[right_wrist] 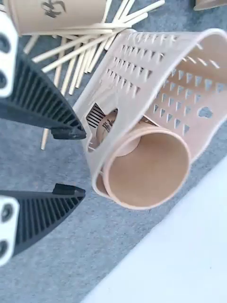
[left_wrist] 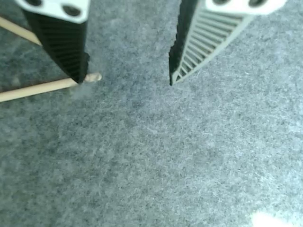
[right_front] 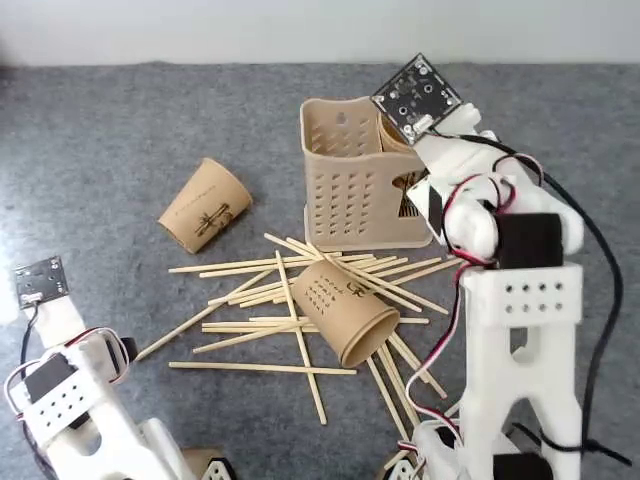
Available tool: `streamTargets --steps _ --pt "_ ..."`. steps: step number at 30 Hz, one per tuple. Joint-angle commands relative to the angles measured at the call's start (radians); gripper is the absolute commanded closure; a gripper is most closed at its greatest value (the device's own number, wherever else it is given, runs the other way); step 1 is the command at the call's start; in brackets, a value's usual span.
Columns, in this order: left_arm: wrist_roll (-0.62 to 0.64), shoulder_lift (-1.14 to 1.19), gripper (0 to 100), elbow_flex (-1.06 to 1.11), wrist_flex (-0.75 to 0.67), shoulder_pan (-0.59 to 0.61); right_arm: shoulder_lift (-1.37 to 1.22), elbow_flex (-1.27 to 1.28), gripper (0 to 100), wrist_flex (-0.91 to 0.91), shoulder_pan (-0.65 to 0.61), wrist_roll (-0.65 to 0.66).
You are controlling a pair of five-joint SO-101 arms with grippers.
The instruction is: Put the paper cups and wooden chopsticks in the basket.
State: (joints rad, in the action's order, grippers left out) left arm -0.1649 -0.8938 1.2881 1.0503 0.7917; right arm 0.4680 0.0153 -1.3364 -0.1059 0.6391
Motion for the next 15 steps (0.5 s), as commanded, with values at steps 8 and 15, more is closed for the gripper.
streamTargets --steps 8,15 --pt "-0.009 -0.015 73 -0.008 -0.02 -0.003 0.11 0.092 82.2 -0.348 -0.041 0.077" --pt "-0.009 -0.017 73 -0.001 -0.021 -0.005 0.202 0.491 82.2 -0.277 -0.033 0.327"
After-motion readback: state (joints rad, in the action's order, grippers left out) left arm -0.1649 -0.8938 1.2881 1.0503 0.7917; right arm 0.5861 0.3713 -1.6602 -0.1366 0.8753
